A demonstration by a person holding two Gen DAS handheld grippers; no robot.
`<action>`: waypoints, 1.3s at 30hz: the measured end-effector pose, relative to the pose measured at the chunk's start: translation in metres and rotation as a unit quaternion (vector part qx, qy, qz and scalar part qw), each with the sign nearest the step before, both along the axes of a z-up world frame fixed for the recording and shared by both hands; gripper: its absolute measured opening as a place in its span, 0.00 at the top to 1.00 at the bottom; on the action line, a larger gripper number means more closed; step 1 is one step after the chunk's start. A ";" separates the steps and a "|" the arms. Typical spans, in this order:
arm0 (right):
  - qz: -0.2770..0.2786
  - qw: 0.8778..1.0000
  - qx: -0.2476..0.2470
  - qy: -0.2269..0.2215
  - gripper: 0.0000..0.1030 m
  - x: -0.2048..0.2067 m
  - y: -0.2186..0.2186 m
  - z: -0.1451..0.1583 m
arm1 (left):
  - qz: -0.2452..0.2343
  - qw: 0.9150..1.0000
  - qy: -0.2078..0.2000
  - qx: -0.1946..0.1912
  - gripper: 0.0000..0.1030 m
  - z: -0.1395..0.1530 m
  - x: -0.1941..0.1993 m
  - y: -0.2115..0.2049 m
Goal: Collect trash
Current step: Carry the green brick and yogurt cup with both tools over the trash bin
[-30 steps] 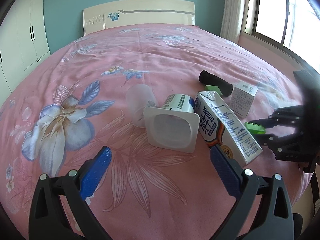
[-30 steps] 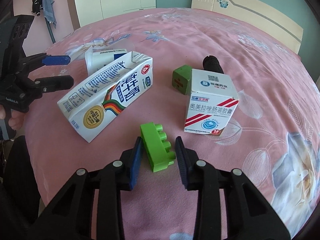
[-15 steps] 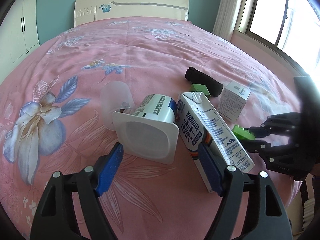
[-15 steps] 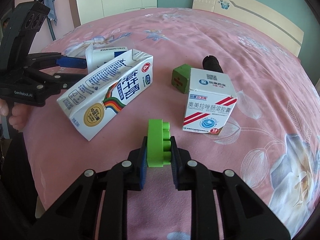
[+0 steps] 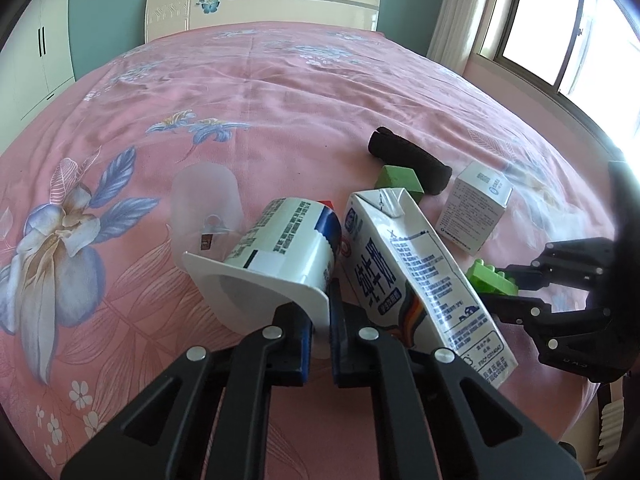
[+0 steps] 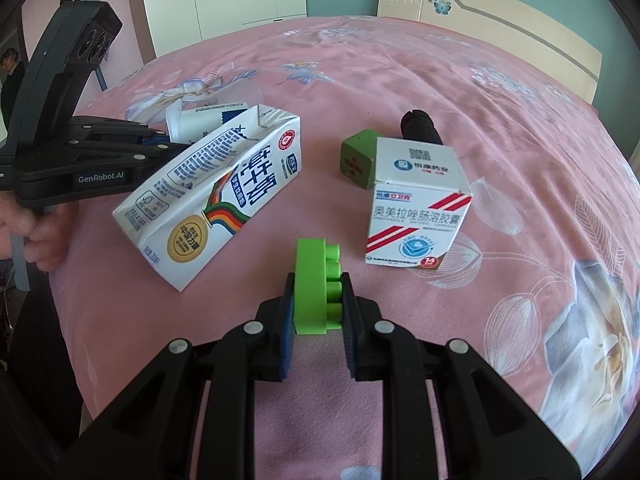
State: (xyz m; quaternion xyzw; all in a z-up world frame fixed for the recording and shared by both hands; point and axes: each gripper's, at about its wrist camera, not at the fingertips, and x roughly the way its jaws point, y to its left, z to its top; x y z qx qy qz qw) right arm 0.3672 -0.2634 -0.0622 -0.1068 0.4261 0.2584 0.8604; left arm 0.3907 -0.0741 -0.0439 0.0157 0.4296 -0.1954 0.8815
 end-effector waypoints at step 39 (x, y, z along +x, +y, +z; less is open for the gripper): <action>0.053 0.997 0.046 -0.036 0.79 -0.213 -0.001 0.056 | -0.068 0.995 -0.035 0.063 0.91 0.012 -0.227 0.052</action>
